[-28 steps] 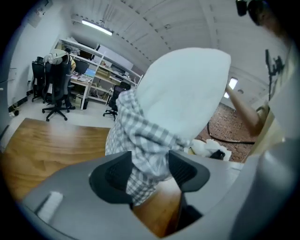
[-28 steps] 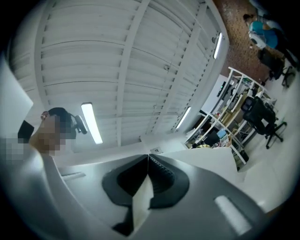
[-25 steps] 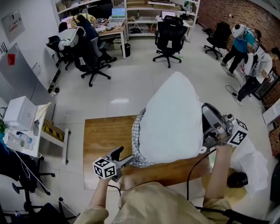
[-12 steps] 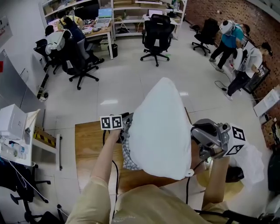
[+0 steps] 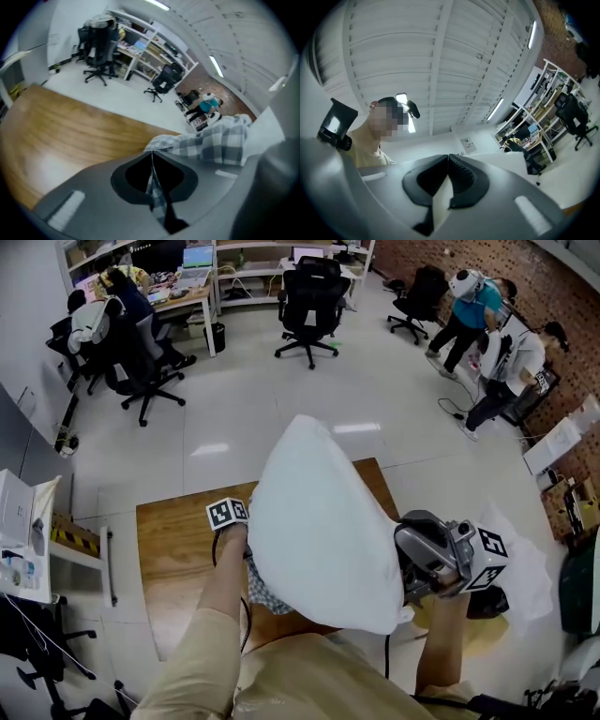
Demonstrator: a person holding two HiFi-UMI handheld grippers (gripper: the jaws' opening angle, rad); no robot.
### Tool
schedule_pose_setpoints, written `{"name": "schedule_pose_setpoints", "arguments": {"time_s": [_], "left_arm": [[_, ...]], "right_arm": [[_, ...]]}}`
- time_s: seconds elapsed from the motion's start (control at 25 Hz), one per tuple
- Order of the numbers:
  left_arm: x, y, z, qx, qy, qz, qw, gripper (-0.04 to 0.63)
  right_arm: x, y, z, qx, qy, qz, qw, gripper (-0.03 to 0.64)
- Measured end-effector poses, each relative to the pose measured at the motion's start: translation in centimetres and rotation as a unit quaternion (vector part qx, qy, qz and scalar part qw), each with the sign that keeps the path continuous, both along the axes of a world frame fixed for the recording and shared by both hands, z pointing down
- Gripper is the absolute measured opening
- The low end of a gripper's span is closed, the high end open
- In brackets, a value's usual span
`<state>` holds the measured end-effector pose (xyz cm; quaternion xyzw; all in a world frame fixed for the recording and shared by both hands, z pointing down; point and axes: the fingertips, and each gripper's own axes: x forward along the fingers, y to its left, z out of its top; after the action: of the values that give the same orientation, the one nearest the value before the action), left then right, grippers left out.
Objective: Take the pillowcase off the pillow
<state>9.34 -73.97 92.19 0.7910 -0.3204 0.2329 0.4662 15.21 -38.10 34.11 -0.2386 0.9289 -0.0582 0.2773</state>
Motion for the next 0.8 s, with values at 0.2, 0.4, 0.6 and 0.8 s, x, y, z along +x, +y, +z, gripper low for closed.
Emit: {"name": "schedule_pose_setpoints", "arguments": {"time_s": [0.2,0.4,0.6,0.8], "left_arm": [[-7.6,1.3,5.9,-0.052,0.007,-0.06,0.9969,0.012],[-5.3,3.1,-4.3,0.056,0.062,-0.013,0.9964,0.014],[-5.4,13.3,-14.9,0.09,0.217,0.057,0.9704,0.289],[-3.6,25.9,-15.5,0.089,0.194,0.163,0.9634,0.373]], "right_arm": [[-2.5,-0.4,0.1,-0.012,0.051,0.003,0.999,0.002],[2.3,-0.6,-1.9,-0.014,-0.027,0.01,1.0,0.003],[6.9,-1.1,-4.4,-0.017,-0.061,0.065,0.996,0.003],[8.9,-2.5,-6.0,-0.016,-0.097,0.085,0.992,0.003]]}}
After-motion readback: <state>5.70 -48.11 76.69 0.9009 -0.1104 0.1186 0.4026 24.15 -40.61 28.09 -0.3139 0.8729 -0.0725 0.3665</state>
